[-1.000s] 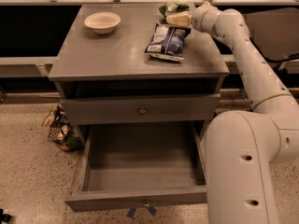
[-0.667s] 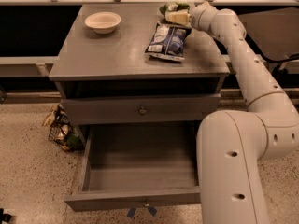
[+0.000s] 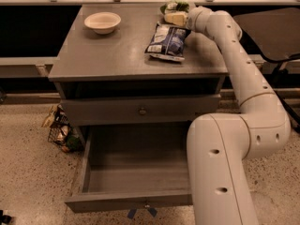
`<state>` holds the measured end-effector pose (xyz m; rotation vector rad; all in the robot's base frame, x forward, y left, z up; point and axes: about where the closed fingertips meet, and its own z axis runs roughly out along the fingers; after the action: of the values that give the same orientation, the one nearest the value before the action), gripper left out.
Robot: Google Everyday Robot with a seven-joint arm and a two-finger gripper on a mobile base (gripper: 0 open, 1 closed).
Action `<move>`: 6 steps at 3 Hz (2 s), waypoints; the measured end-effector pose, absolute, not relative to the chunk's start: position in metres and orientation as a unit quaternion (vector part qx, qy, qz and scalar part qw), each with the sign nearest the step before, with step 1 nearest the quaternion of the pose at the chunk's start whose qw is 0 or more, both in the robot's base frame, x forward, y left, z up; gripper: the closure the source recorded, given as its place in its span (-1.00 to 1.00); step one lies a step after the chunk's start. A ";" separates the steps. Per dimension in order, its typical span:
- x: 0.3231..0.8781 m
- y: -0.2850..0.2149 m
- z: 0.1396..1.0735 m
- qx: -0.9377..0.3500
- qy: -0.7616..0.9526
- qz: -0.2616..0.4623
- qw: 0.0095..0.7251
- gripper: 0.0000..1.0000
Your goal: Place green jalapeno chip bag into middle drawer
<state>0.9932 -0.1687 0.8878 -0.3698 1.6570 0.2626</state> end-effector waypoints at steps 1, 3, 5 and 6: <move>0.993 -0.161 0.884 -0.167 0.732 0.131 0.648 -0.25; 0.995 -0.156 0.867 -0.158 0.737 0.154 0.639 0.68; 0.986 -0.157 0.883 -0.168 0.724 0.173 0.646 1.00; 0.954 -0.160 0.933 -0.208 0.693 0.200 0.661 1.00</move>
Offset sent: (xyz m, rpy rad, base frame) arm 0.0307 -0.0007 -0.0106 0.0719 0.0445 0.0463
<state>0.9541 -0.1602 0.9326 -0.4701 1.5675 0.4530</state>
